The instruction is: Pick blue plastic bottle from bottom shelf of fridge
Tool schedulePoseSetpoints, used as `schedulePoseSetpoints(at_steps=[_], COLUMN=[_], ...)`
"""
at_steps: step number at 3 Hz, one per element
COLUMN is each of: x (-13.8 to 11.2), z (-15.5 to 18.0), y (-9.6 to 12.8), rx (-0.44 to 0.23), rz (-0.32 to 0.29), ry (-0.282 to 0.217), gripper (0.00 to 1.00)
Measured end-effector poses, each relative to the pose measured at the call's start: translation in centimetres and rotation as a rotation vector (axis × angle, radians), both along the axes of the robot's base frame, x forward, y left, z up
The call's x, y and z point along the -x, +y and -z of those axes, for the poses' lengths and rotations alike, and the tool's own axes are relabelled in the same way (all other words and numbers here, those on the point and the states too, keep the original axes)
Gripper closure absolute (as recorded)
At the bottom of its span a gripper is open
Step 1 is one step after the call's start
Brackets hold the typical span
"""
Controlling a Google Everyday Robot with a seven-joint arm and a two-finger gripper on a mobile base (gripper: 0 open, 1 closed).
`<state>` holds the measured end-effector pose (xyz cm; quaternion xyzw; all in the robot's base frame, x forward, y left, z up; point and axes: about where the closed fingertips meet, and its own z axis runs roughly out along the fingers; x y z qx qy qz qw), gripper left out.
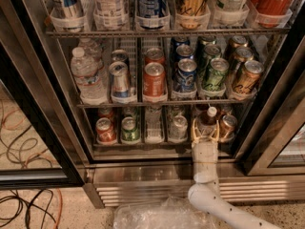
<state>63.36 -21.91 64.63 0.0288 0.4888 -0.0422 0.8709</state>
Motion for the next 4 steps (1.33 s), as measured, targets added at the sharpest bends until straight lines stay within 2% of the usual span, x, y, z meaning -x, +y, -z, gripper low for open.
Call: schedulePoseSetpoints(at_steps=[1,2,4], x=[0.7,1.2,2.2], z=[-0.6,-1.2,-2.4], y=[-0.2,0.1,1.0], rx=[-0.024,0.004,0.07], rz=[-0.007,-0.041,-0.087], ry=[-0.102,-0.178,-0.275], gripper=[1.0,1.0,1.0])
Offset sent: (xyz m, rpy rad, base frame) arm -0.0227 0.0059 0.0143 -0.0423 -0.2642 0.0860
